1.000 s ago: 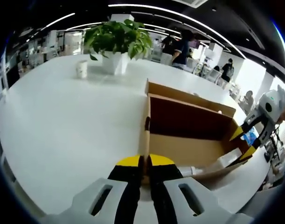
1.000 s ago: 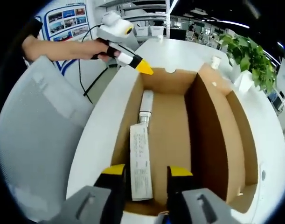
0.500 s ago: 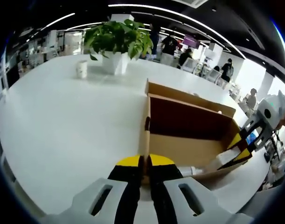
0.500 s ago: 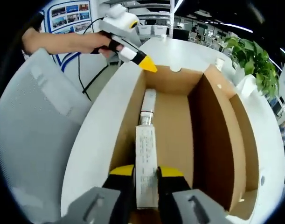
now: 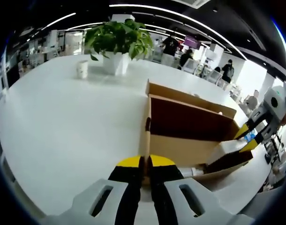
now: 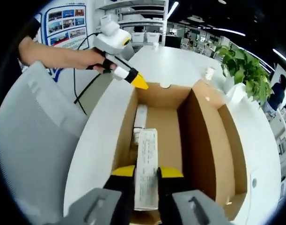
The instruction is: Operate the shoe box by opening the lid, removing the specified soft item, and placing it in the target area until the item is outside and the box remains undamaged.
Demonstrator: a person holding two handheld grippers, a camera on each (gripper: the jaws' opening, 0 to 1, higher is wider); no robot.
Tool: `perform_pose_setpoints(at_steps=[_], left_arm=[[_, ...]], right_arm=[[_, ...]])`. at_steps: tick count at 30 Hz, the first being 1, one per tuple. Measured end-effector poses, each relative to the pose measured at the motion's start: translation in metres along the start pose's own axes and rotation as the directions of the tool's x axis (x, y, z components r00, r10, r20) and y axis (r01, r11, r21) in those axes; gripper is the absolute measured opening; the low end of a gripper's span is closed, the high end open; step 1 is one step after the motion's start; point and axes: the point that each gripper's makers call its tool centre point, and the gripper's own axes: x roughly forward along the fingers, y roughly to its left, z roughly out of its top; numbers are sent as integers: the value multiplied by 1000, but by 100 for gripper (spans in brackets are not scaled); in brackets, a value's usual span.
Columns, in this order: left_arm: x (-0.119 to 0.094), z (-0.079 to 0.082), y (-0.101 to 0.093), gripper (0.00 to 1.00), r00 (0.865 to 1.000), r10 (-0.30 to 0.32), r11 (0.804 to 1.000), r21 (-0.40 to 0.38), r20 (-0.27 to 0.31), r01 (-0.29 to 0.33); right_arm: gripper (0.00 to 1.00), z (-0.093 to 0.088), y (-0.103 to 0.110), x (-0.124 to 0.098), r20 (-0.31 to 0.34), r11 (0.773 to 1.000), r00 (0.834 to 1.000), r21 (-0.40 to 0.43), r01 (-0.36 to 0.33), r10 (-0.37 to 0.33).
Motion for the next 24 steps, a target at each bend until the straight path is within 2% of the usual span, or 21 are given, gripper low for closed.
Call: perform_pose_setpoints(at_steps=[8,12,24], left_arm=[[-1,0,-1,3,1000,0,1000,1,1,0],[-1,0,-2,3,1000,2,1000,2,1,-2],[-1,0,-2,3,1000,0,1000,-12,5,0]], right_arm=[[13,30,-5,-31,89,1000,996,22,18,-20],[13,37,-8,-48,103,999,994,20,29,-30],[13,36,-14,-88,101,999,994,-16,46,-45]])
